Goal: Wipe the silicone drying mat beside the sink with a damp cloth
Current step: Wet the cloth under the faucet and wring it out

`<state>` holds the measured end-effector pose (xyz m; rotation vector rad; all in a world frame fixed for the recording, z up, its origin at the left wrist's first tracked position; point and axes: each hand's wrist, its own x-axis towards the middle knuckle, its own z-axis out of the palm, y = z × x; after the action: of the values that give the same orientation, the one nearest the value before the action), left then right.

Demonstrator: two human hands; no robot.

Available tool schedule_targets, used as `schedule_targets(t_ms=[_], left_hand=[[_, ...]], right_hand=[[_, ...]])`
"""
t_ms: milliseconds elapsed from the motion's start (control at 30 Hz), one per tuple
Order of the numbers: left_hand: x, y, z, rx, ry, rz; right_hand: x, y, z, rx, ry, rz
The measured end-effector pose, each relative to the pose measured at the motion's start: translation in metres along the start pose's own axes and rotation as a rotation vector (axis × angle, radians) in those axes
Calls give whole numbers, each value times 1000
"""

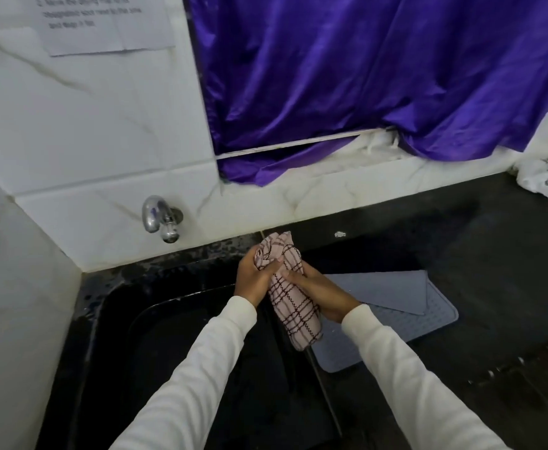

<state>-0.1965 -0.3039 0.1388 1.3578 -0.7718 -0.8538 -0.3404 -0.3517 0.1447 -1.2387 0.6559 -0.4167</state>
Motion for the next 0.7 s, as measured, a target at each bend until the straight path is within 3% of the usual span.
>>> schedule_targets(t_ms=[300, 500, 700], left_hand=[[4, -35, 51, 97, -146, -55], [-1, -61, 62, -54, -41, -249], [1, -94, 41, 62, 67, -350]], right_hand=[[-26, 39, -64, 95, 129, 12], [-28, 51, -95, 45, 142, 63], [-34, 71, -133, -57, 234, 118]])
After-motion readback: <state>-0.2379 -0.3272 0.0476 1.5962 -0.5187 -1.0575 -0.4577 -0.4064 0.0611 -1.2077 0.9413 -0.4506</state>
